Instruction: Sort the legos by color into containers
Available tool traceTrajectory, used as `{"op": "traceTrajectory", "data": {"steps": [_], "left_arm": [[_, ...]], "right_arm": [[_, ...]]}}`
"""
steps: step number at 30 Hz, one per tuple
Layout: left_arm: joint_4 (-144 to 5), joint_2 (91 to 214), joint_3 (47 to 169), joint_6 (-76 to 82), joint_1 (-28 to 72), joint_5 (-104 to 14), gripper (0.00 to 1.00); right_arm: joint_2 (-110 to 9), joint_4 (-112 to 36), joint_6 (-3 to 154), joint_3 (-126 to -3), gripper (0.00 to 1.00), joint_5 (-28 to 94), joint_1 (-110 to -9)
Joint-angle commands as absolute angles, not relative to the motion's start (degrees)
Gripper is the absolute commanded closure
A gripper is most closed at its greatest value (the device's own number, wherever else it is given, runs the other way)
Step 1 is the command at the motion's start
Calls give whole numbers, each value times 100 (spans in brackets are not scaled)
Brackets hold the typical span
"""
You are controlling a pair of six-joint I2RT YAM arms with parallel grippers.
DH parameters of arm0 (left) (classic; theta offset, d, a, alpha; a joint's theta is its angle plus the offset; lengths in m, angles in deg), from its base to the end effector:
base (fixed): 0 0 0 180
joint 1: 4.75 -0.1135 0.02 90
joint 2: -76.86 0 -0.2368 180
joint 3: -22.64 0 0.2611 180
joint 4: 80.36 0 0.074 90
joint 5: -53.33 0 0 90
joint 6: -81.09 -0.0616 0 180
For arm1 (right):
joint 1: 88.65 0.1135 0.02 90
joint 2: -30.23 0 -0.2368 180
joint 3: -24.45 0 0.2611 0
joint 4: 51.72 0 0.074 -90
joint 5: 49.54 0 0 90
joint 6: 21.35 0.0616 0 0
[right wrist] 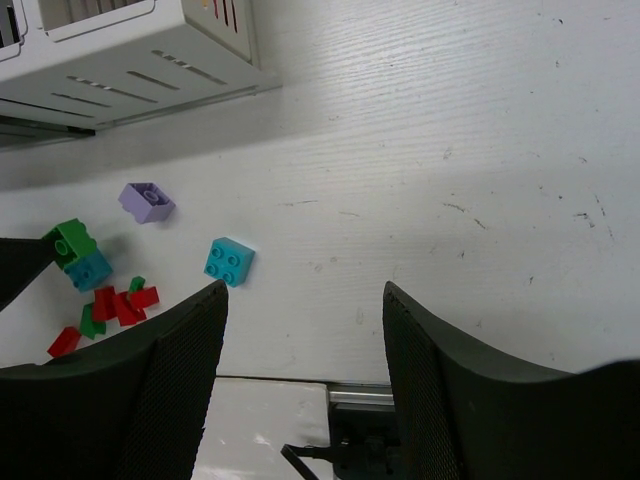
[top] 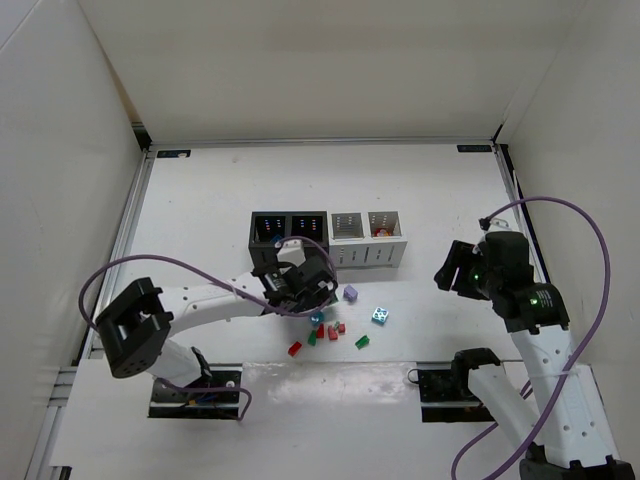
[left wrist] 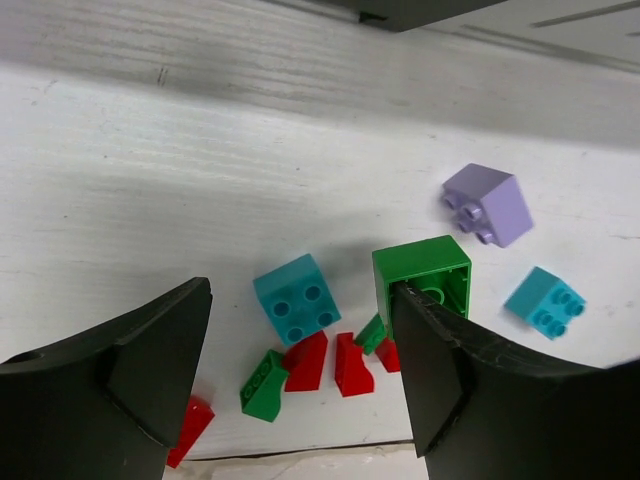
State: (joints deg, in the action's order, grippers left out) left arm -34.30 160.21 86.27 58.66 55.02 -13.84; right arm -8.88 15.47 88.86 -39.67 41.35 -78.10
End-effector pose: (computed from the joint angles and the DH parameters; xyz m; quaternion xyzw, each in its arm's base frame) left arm 0.1677 -0.2403 0.1413 -0.1066 0.9534 -0.0985 0.2646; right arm 0.1706 0.0308 0.2822 0.0801 0.9106 0.1006 0.3927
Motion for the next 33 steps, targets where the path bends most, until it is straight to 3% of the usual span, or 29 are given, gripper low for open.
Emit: {"op": "traceTrajectory", "data": {"steps": [1,22,33], "left_arm": [[-3534,16175,8628,5868,5546,-1328,17],[-2453,15113,10298,3996,5406,-467,23],[-2391,15121,10597,3451,4115,-1020,28]], "right_arm": [[-914,1482,8781,-4052,34,4108,-7766],[-905,1368,8816,-4026,34,3783,-7880],[-1143,973,8904,-3982,34,3519,-8082]]}}
